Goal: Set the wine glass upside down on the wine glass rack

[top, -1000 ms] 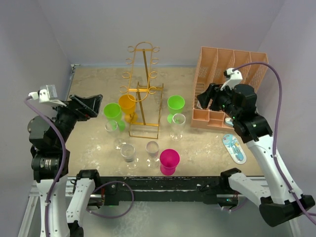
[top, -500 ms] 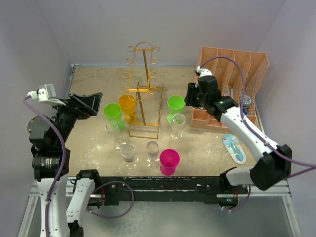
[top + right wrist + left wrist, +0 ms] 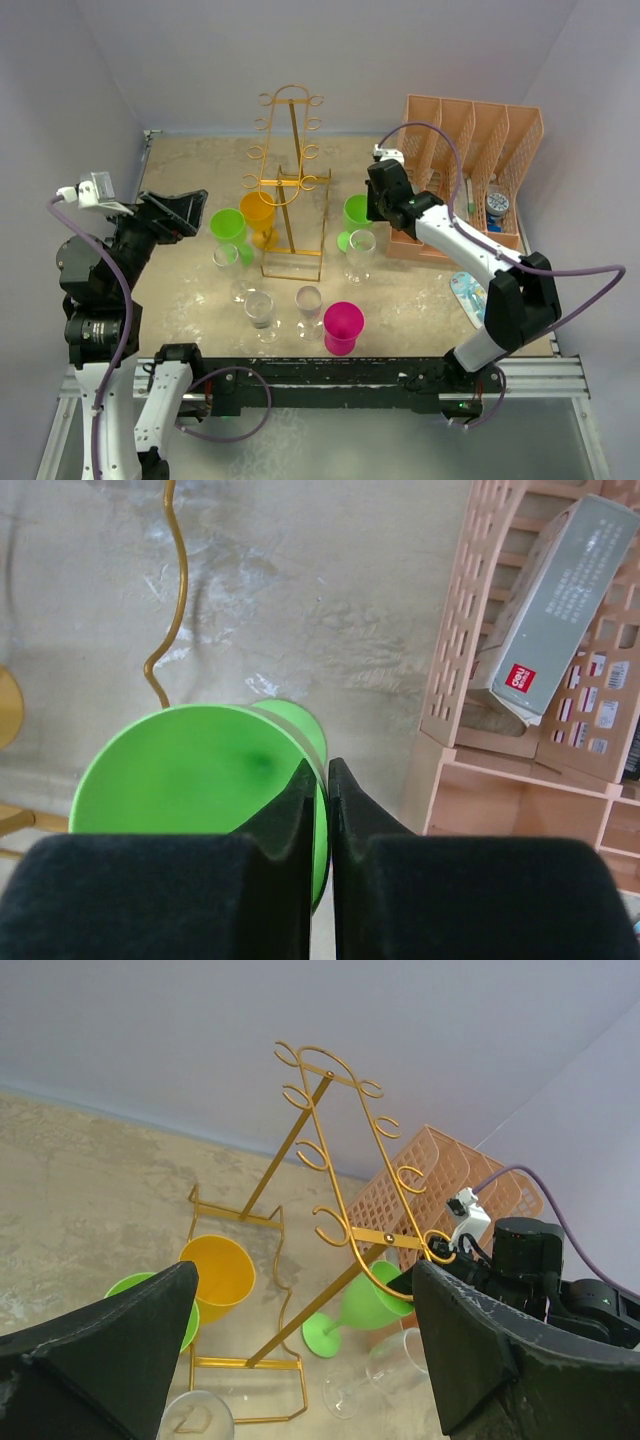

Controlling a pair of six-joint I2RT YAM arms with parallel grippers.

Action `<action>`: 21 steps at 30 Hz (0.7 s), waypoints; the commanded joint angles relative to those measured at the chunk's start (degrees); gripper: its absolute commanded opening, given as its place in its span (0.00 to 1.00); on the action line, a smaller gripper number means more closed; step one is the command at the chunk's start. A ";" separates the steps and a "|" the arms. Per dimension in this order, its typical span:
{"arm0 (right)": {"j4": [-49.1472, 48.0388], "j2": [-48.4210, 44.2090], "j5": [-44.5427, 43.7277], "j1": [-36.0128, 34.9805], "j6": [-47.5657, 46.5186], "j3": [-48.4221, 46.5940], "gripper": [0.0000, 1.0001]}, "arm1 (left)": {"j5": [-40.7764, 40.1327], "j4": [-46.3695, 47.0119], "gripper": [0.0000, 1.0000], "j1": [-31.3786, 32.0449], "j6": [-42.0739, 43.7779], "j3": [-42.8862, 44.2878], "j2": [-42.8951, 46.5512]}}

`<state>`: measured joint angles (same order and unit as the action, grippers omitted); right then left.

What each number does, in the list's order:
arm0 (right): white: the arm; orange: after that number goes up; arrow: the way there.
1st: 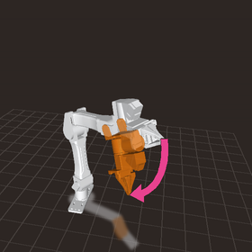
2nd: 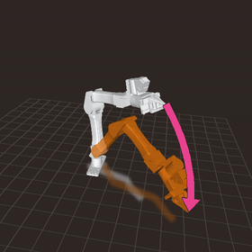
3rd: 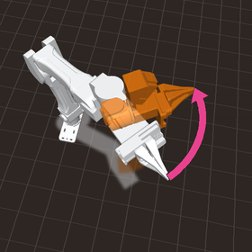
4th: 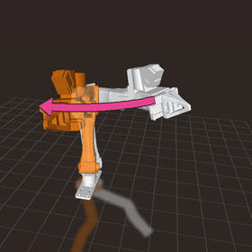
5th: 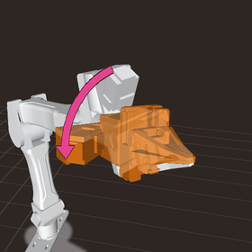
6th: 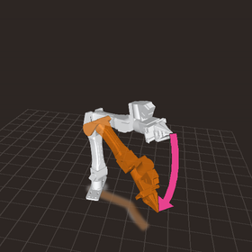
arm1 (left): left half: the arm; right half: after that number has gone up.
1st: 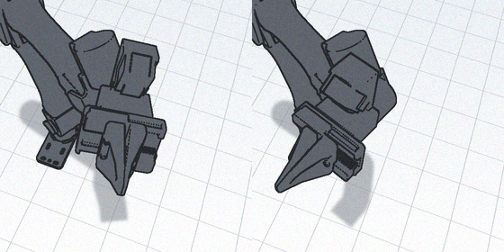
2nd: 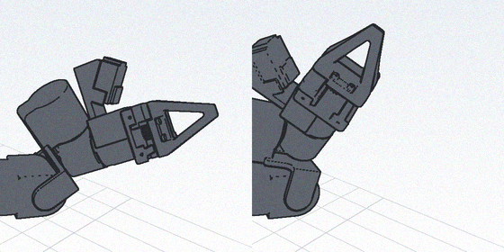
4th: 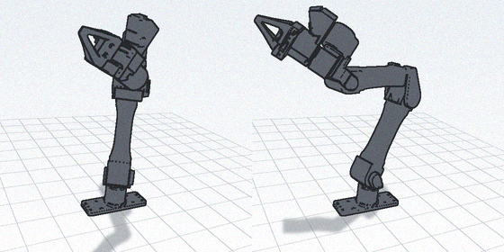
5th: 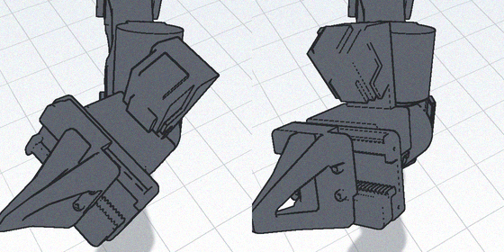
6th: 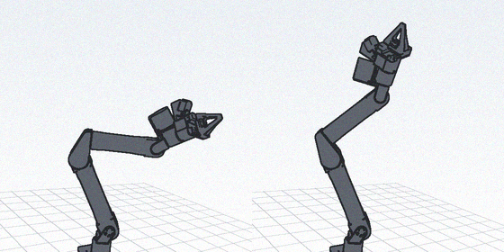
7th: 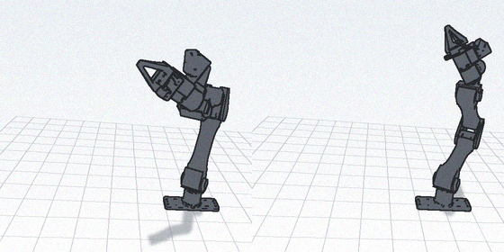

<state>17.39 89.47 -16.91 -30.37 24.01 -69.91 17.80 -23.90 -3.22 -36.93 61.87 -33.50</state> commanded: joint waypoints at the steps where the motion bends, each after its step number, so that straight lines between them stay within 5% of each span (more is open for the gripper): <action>1: -2.07 -0.35 -5.93 -0.45 0.70 -2.77 0.00 | -0.34 0.62 0.85 0.25 -0.33 1.42 0.13; 10: -9.24 -12.40 -16.53 -1.01 4.03 1.64 0.00 | 1.04 1.98 0.84 0.26 -2.81 3.76 -1.07; 21: -24.01 -40.54 -15.24 -1.01 13.09 15.69 0.00 | 13.50 16.61 0.82 0.29 -20.15 3.93 -8.09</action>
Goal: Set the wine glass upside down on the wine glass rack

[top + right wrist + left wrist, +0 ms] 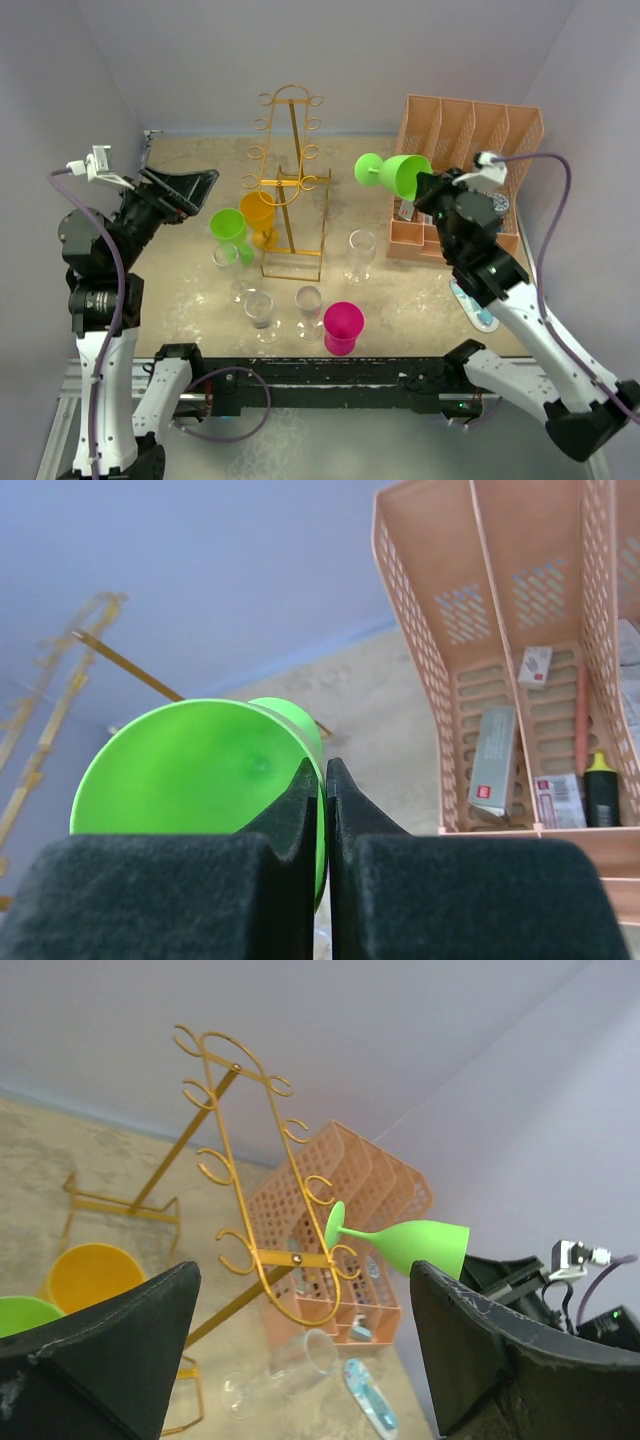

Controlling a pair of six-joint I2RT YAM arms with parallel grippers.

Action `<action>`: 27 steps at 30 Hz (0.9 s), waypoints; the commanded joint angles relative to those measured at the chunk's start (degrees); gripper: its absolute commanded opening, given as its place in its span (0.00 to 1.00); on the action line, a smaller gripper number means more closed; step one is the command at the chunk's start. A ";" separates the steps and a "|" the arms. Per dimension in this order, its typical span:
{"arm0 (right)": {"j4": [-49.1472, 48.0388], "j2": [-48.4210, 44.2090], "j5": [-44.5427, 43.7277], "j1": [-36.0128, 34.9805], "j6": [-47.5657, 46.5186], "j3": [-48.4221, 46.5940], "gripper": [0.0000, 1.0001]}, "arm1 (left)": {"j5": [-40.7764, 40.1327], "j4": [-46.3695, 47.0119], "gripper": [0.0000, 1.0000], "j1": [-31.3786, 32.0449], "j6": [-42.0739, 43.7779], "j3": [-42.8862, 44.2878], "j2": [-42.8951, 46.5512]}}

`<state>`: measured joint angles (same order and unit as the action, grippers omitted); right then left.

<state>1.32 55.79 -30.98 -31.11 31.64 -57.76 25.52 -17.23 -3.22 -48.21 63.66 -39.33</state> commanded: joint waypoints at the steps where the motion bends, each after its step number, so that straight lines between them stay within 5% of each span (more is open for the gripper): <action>1: -9.29 -9.16 -0.34 -0.26 6.07 4.62 0.00 | 6.51 12.49 0.82 0.31 -11.41 1.64 -2.56; 6: -15.13 -17.28 4.02 -0.26 9.76 8.87 0.00 | 9.02 29.29 0.82 0.32 -25.62 -1.87 -4.57; 12: -21.34 -20.90 9.27 -0.26 15.95 10.00 0.00 | 5.93 36.36 0.82 0.84 -34.24 -3.10 -5.80; 27: -26.07 -12.07 16.26 -0.26 27.80 5.39 0.00 | 2.43 42.83 0.80 6.79 -36.50 -1.03 -14.60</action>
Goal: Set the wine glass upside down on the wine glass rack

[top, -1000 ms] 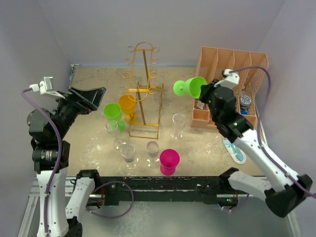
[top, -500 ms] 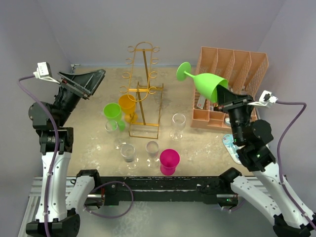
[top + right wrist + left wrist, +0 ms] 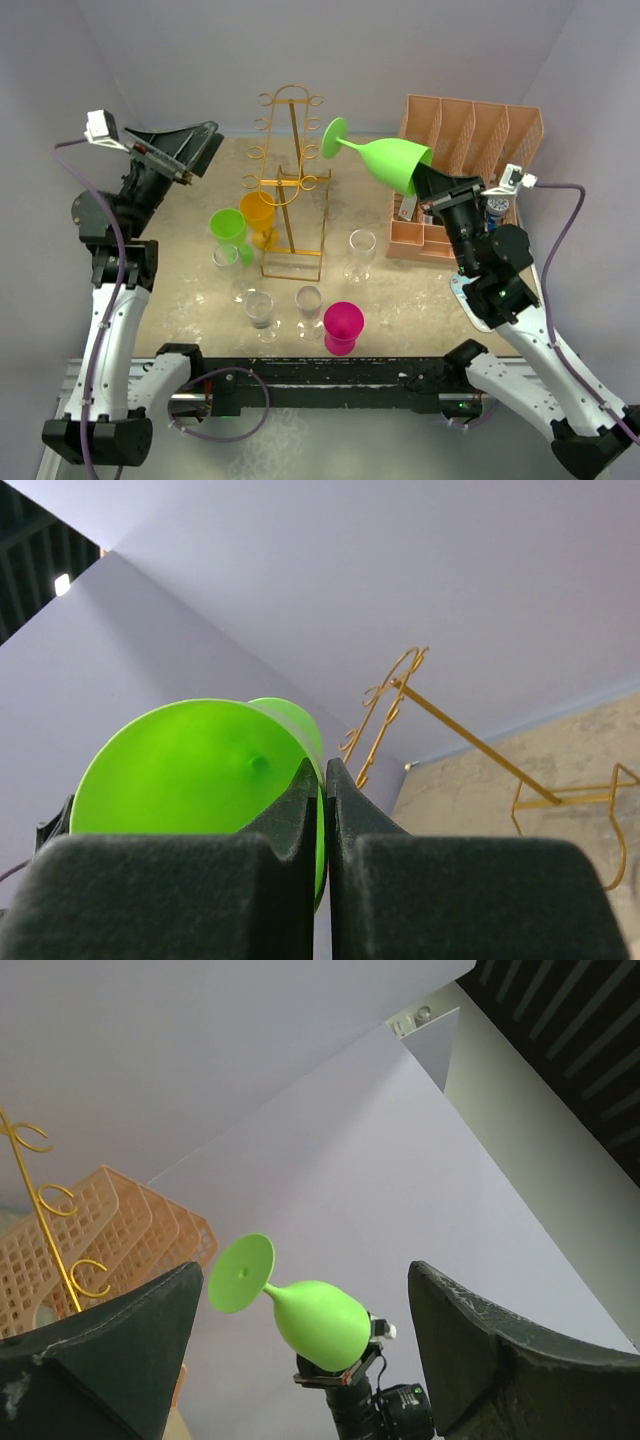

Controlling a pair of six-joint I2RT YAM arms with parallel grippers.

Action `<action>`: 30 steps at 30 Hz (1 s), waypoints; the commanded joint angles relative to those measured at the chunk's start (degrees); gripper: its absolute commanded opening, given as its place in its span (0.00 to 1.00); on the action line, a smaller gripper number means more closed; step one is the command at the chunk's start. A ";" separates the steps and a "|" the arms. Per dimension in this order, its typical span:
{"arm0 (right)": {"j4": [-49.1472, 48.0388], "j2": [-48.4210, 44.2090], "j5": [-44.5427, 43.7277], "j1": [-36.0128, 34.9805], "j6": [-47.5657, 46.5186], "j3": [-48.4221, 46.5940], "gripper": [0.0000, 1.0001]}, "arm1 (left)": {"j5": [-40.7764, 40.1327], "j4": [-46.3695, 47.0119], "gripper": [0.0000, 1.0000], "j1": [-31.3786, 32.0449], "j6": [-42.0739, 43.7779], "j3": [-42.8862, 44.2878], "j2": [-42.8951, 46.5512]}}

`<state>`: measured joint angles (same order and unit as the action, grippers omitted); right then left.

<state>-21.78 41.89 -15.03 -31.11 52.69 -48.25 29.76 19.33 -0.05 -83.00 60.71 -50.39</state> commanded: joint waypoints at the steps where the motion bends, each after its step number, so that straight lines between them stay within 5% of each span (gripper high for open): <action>1: -2.05 2.76 -0.11 -0.26 9.24 -5.65 0.00 | -2.80 6.26 0.80 5.31 -1.22 2.26 -4.58; 9: -0.42 6.05 -1.83 -0.26 14.07 -8.81 0.00 | -13.51 1.12 0.74 21.77 5.64 6.35 -10.81; 20: -9.19 4.47 3.41 -0.26 9.32 -7.17 0.00 | -32.98 16.96 0.74 45.92 8.89 2.90 -16.75; 30: -9.83 1.81 9.10 -0.26 6.66 -5.47 0.00 | -45.84 28.72 0.69 52.20 12.68 2.39 -19.92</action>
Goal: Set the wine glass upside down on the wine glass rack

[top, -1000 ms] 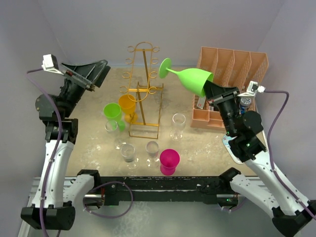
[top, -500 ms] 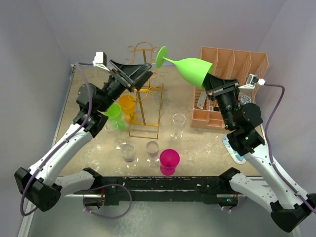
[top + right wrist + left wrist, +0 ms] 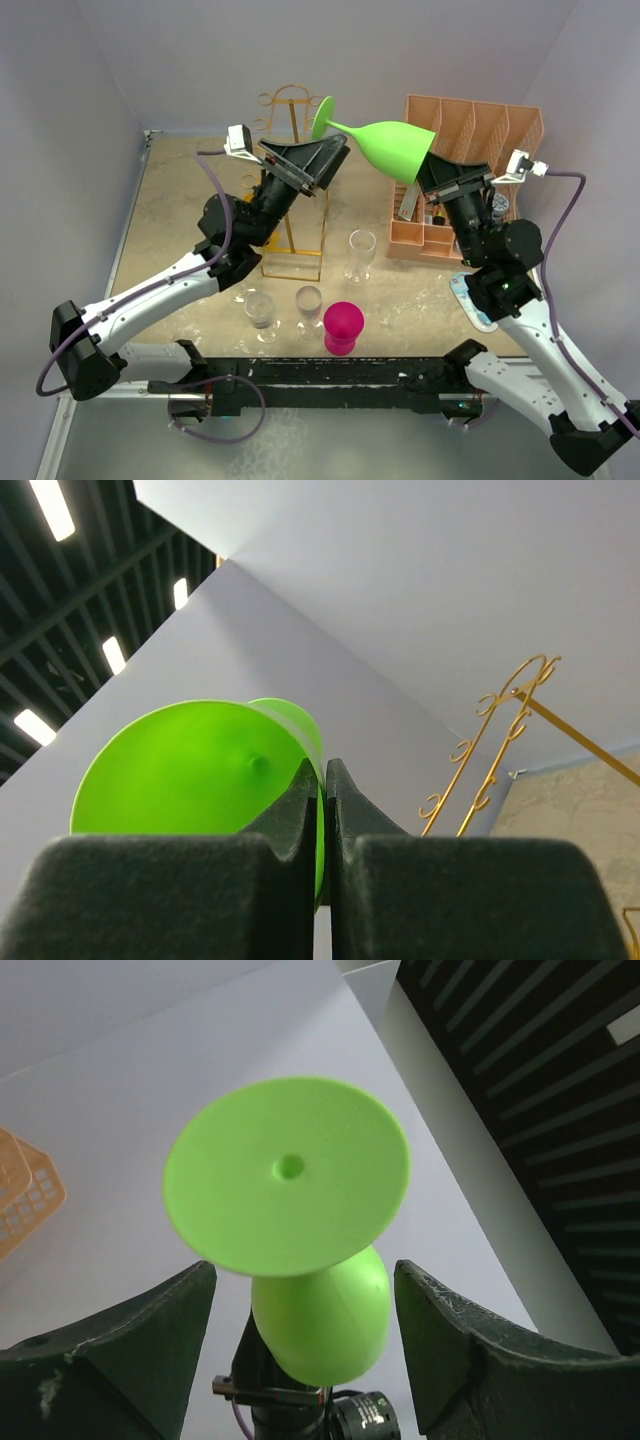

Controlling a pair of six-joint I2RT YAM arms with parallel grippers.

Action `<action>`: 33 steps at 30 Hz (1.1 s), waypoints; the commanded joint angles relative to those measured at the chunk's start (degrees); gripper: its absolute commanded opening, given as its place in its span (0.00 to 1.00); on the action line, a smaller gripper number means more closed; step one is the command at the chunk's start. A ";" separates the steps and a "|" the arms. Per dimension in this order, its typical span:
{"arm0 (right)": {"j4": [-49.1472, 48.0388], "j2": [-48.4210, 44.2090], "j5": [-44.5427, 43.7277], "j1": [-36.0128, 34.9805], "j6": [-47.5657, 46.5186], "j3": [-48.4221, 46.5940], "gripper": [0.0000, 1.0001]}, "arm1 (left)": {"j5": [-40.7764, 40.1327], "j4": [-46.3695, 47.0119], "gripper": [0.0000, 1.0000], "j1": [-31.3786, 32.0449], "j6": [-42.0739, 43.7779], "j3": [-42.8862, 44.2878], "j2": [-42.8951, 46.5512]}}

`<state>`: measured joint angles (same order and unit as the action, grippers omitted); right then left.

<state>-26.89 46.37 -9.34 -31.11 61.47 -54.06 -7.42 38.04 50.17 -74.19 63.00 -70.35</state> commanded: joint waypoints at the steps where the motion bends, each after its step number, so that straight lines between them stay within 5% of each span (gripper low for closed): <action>1: -5.05 -3.04 3.98 -0.26 -2.18 0.69 0.00 | -10.96 11.88 0.69 2.89 4.36 -0.59 -0.27; 9: -4.43 -2.49 11.12 -0.29 -4.35 0.71 0.00 | -15.09 18.53 0.56 4.81 5.03 0.89 -4.30; 12: -3.70 -2.92 13.12 -0.22 -5.44 1.17 0.00 | -15.18 20.92 0.25 4.96 7.75 0.89 -4.27; 14: -3.07 -3.55 13.99 -0.26 -5.78 1.71 0.00 | -15.13 21.17 0.18 5.23 8.62 1.07 -4.34; 20: -0.78 -4.79 15.53 -0.26 -6.75 3.68 0.00 | -14.57 22.16 0.14 5.37 9.46 1.06 -4.81; 28: -1.01 -5.25 19.70 -0.26 -8.47 4.48 0.00 | -14.40 21.67 0.22 5.42 10.56 2.44 -4.83; 33: -0.69 -5.52 20.89 -0.26 -8.71 5.00 0.00 | -14.75 20.71 0.01 5.37 11.60 2.44 -4.47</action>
<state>-26.37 41.80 6.87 -31.09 54.48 -49.54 -21.43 56.12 55.64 -64.82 62.59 -75.33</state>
